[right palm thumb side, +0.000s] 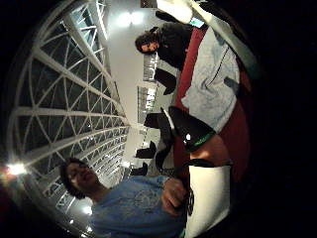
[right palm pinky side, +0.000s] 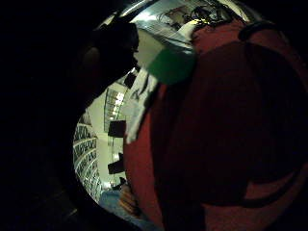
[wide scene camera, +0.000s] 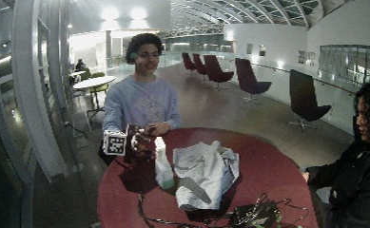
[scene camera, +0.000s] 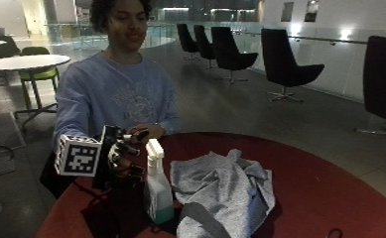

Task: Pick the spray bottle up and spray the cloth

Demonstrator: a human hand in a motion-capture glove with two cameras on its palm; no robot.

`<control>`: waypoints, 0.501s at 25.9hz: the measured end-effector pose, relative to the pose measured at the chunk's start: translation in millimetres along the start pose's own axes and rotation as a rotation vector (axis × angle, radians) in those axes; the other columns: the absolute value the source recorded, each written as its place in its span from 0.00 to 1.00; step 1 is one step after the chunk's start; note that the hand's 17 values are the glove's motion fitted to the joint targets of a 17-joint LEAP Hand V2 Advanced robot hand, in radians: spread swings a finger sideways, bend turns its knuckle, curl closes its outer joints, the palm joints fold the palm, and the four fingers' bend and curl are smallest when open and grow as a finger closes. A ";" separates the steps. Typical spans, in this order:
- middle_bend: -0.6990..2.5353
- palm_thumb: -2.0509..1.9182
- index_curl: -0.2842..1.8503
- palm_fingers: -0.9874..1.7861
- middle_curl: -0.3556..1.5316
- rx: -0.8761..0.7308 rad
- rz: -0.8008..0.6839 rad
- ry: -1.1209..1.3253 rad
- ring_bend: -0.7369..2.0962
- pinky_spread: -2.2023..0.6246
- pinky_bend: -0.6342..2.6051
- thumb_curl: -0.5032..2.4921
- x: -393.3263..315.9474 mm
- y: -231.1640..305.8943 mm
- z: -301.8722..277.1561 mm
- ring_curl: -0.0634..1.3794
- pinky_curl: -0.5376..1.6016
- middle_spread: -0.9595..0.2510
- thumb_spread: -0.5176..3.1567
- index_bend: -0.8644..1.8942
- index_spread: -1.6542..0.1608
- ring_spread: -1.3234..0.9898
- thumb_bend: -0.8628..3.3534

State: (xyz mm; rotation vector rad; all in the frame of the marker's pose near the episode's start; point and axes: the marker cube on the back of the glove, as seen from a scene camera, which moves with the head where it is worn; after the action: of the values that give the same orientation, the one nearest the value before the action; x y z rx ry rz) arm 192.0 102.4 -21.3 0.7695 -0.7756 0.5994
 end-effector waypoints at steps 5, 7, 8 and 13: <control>0.30 0.68 0.22 0.52 0.38 0.038 0.058 0.025 0.40 0.87 0.32 0.28 21.1 -41.9 7.7 0.26 0.42 0.82 0.44 0.34 0.71 0.61 0.20; 0.30 0.67 0.21 0.51 0.38 0.061 0.087 0.021 0.40 0.87 0.33 0.28 27.1 -56.0 12.8 0.26 0.43 0.82 0.44 0.33 0.70 0.61 0.20; 0.30 0.67 0.21 0.51 0.38 0.071 0.097 0.017 0.40 0.87 0.34 0.28 30.2 -61.9 15.4 0.26 0.43 0.82 0.43 0.33 0.70 0.61 0.20; 0.30 0.68 0.21 0.52 0.38 0.101 0.114 -0.040 0.40 0.87 0.35 0.28 45.6 -83.8 27.0 0.26 0.43 0.82 0.42 0.35 0.70 0.61 0.20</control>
State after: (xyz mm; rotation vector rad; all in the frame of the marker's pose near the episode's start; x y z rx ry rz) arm 268.0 41.1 -4.3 0.8363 -0.8351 0.7315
